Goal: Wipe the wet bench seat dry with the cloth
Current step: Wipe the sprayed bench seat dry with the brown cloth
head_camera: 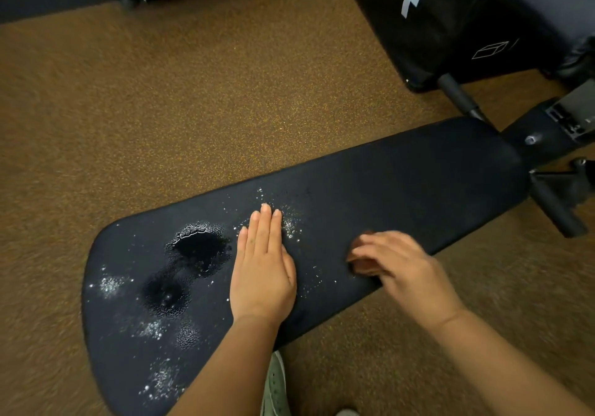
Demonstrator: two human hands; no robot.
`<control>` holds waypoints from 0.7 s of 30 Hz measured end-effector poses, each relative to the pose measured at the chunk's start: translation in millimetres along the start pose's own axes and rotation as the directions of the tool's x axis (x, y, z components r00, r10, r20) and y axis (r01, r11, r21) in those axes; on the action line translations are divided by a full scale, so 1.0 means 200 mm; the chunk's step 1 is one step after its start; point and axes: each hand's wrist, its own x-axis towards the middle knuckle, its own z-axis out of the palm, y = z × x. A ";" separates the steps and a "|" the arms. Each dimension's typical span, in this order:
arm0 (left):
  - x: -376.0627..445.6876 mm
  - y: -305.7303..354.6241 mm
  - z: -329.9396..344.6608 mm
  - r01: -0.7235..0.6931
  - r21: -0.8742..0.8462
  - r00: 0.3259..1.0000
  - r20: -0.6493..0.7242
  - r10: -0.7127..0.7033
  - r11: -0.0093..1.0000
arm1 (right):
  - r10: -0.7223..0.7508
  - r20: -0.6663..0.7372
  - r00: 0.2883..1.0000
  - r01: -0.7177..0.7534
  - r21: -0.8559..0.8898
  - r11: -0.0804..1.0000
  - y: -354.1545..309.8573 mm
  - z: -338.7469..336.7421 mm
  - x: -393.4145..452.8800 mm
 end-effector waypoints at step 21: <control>0.01 0.00 0.03 -0.002 -0.001 1.000 -0.014 0.002 1.000 | 0.155 -0.065 0.986 -0.143 0.169 0.975 -0.40 0.23 -0.13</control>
